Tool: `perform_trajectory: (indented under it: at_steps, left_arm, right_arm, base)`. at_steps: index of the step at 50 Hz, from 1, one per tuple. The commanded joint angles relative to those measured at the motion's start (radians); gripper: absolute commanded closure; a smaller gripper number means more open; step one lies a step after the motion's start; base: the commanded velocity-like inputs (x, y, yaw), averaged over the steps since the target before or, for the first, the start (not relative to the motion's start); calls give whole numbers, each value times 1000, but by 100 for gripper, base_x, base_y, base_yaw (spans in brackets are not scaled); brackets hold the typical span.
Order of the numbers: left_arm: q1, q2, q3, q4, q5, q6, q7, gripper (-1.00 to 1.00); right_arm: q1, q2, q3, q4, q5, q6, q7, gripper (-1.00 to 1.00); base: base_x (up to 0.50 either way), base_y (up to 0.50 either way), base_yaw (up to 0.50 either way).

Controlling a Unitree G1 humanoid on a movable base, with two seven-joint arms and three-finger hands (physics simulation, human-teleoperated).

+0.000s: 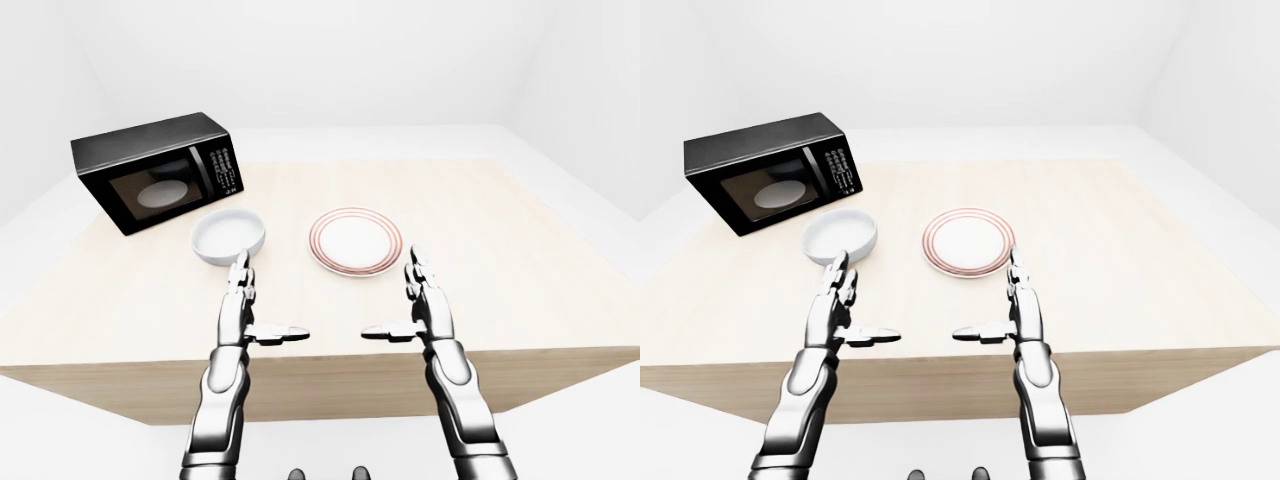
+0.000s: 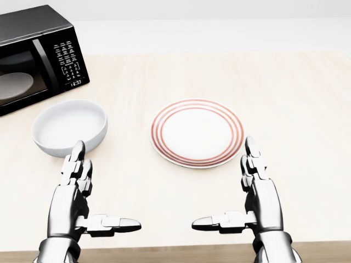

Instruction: Pick up the white bowl and put it on the plate.

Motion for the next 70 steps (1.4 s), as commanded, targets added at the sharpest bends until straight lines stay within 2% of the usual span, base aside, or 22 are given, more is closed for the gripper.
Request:
perform_trajectory:
  at_steps: [1,5,8,11,12,14,17,20,22,23,24,26,29,32,35,46,48,52,59,61,64,70]
  left_arm:
    - [-3,12,23,3,-10,2,-21,-100]
    - [-11,13,25,30,-10,-18,-21,-100]
    - [-9,12,24,27,-9,-15,-20,-100]
    - [-2,12,22,2,-8,4,-20,-100]
    - [-9,12,24,22,-9,-11,-20,-100]
    - [-7,12,23,17,-8,-7,-20,-100]
    - [-4,12,23,12,-8,-5,-20,-100]
    - [-10,13,25,33,-9,-21,-21,-100]
    - [-4,12,23,12,-8,-7,-20,-100]
    - [-9,13,25,29,-9,-19,-21,-100]
    - [-7,12,24,23,-9,-14,-21,-100]
    - [-10,13,25,33,-9,-21,-21,-100]
    - [2,11,21,-9,-8,9,-20,-100]
    - [-5,12,23,17,-9,-10,-21,-100]
    - [-8,12,24,27,-9,-16,-21,-100]
    - [-8,12,24,27,-9,-16,-21,-100]
    - [-8,12,24,27,-9,-16,-21,-100]
    - [-8,13,24,27,-9,-17,-21,-100]
    - [-8,13,24,27,-9,-16,-21,-100]
    - [-8,13,24,27,-9,-16,-21,-100]
    - [-8,13,24,27,-9,-16,-21,-100]
    - [-8,12,24,27,-9,-16,-21,-100]
  right_arm:
    - [10,-10,-4,-16,-43,8,15,-100]
    - [12,-8,0,-19,-54,7,19,-100]
    - [10,-7,-1,-11,-57,3,18,-100]
    - [11,-7,2,-16,-65,8,18,-100]
    - [12,-7,2,-15,-67,8,17,-100]
    - [15,-7,6,-28,-76,16,17,-100]
    - [16,-7,7,-25,-80,8,18,-100]
    - [20,-6,9,-22,-83,3,18,-100]
    - [21,-6,10,-26,-84,7,19,-100]
    - [21,-5,9,-28,-84,8,20,-100]
    - [20,-5,10,-26,-84,6,20,-100]
    - [18,-5,10,-21,-84,3,21,-100]
    - [17,-4,11,-15,-84,-1,22,-100]
    - [18,-4,10,-12,-82,-4,22,-100]
    - [20,-3,14,-10,-84,-7,22,-100]
    - [19,-3,13,-14,-80,-9,23,-100]
    - [16,-3,11,-22,-76,-1,25,-100]
    - [15,-4,11,-10,-77,-11,24,-100]
    - [10,-3,15,2,-89,-9,14,-100]
    - [12,-1,14,5,-80,-15,19,-100]
    - [6,-2,13,5,-81,-1,16,-100]
    - [6,1,22,4,-81,5,20,-100]
  base:
    - [0,0,0]
    - [0,0,0]
    - [0,0,0]
    - [0,0,0]
    - [0,0,0]
    - [0,0,0]
    - [0,0,0]
    - [0,41,0]
    - [0,49,0]
    - [0,50,0]
    - [0,50,0]
    - [0,50,0]
    - [0,50,0]
    - [0,50,0]
    - [0,50,0]
    - [0,50,0]
    - [0,50,0]
    - [0,50,0]
    - [0,46,0]
    - [0,0,0]
    - [0,0,0]
    - [0,0,0]
